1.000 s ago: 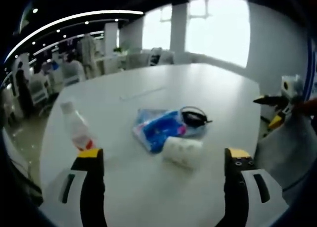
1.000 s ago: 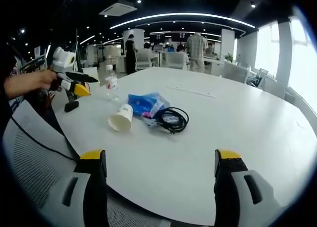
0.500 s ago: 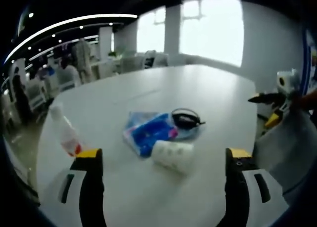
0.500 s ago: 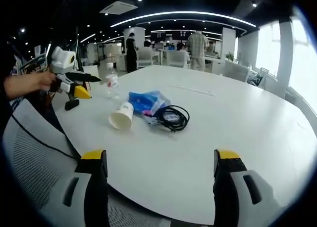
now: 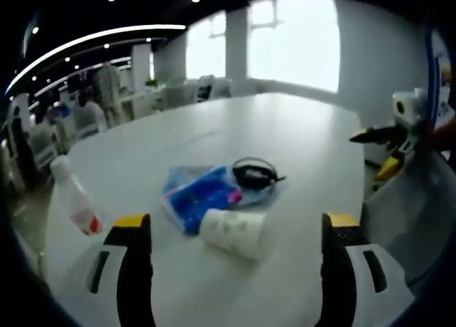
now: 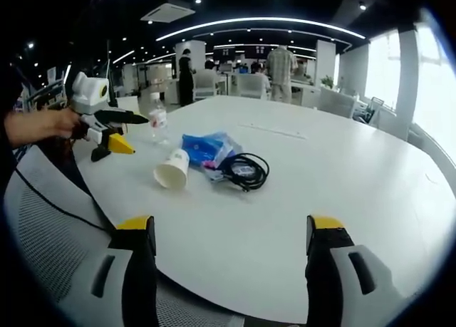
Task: Arrange the tabletop items into an orderly group along one side of the table until the central work area is clear of visible clutter.
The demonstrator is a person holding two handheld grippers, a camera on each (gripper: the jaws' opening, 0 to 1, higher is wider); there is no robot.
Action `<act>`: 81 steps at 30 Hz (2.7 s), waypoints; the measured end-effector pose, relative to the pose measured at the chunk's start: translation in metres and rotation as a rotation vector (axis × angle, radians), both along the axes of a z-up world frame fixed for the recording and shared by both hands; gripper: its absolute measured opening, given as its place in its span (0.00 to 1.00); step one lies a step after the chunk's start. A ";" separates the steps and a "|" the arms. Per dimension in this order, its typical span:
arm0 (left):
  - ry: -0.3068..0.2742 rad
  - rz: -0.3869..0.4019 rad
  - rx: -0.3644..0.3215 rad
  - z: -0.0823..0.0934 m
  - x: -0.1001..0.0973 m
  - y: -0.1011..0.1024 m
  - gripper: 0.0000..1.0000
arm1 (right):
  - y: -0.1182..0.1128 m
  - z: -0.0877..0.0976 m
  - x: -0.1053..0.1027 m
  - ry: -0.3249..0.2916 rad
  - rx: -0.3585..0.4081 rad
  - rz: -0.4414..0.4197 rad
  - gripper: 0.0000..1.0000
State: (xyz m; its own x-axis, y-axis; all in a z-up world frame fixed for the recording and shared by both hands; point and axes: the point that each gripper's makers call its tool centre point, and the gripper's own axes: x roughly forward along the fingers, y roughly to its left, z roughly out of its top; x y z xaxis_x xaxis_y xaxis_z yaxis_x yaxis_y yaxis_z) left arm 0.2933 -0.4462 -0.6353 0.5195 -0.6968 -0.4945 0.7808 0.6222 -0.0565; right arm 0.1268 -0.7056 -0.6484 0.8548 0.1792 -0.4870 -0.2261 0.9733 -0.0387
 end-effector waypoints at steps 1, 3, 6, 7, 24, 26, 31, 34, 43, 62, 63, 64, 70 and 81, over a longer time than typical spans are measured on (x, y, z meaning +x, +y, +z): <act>-0.001 -0.001 -0.002 0.000 -0.001 -0.001 0.95 | 0.000 0.000 0.000 0.001 -0.001 0.001 0.86; -0.002 -0.004 -0.004 0.000 -0.003 -0.003 0.92 | 0.000 0.000 0.000 0.002 -0.002 0.001 0.86; -0.003 -0.008 -0.005 -0.001 -0.006 -0.006 0.90 | 0.000 -0.001 0.000 0.004 -0.003 0.001 0.86; -0.006 -0.010 -0.002 -0.001 -0.006 -0.006 0.89 | 0.001 -0.001 0.000 0.005 -0.004 0.002 0.86; -0.036 -0.054 -0.013 -0.004 -0.018 -0.026 0.76 | 0.002 -0.004 -0.002 0.023 -0.009 0.010 0.83; -0.062 -0.072 -0.004 -0.007 -0.019 -0.034 0.76 | 0.001 -0.003 -0.002 0.021 -0.007 0.004 0.83; -0.066 -0.119 -0.017 -0.012 -0.025 -0.054 0.75 | -0.002 -0.002 -0.002 0.014 -0.005 -0.009 0.82; -0.058 -0.148 -0.018 -0.015 -0.027 -0.066 0.75 | -0.004 -0.001 -0.001 0.004 -0.002 -0.023 0.82; 0.000 -0.246 0.077 -0.053 -0.023 -0.077 0.73 | -0.007 -0.002 -0.001 0.013 -0.004 -0.027 0.81; 0.010 -0.343 0.192 -0.087 -0.010 -0.096 0.58 | -0.008 -0.006 -0.003 0.035 -0.004 -0.032 0.79; 0.004 -0.342 0.198 -0.087 -0.008 -0.095 0.56 | -0.008 -0.006 -0.003 0.036 -0.004 -0.032 0.79; 0.000 -0.340 0.202 -0.087 -0.008 -0.095 0.54 | -0.008 -0.006 -0.003 0.037 -0.005 -0.032 0.78; -0.008 -0.333 0.211 -0.088 -0.007 -0.094 0.51 | -0.007 -0.007 -0.003 0.039 -0.004 -0.030 0.77; 0.013 -0.325 0.193 -0.086 -0.011 -0.091 0.51 | -0.007 -0.006 -0.003 0.037 -0.007 -0.030 0.78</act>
State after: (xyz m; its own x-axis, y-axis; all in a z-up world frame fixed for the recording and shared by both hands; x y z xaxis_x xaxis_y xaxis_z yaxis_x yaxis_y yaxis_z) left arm 0.2826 -0.5376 -0.7216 0.2794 -0.7173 -0.6383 0.9392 0.3424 0.0263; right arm 0.1238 -0.7130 -0.6545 0.8410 0.1501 -0.5197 -0.1982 0.9794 -0.0379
